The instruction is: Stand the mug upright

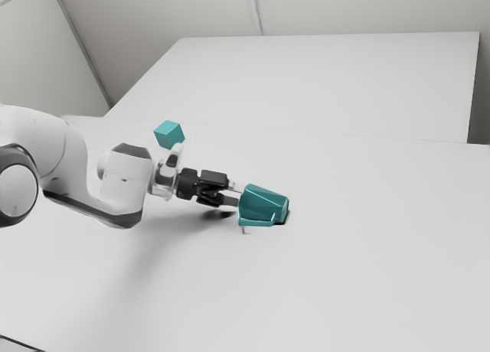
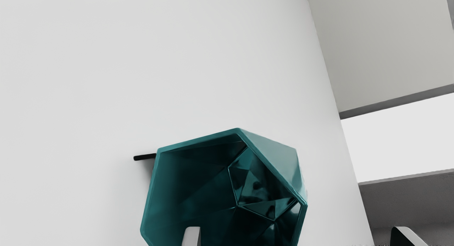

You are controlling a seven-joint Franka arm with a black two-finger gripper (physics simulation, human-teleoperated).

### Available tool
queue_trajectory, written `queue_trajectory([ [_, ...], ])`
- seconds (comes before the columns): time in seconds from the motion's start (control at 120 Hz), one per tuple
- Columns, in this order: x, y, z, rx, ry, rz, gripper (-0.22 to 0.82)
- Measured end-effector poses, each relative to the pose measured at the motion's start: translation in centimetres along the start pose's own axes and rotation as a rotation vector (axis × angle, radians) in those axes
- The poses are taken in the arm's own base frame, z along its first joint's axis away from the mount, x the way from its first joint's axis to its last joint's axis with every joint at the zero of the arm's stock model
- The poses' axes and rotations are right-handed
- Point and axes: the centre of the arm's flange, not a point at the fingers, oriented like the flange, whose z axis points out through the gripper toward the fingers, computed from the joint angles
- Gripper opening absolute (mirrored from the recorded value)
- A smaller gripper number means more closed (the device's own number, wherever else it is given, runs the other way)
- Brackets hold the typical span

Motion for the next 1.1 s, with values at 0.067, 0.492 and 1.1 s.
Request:
queue_trajectory([
  [0.067, 0.0, 0.1, 0.2, -0.002, 0.002, 0.023, 0.58],
  [0.492, 0.0, 1.3, 1.6, -0.016, -0.013, 0.141, 0.58],
  [1.1, -0.3, 2.5, 3.6, -0.040, -0.029, 0.212, 0.28],
])
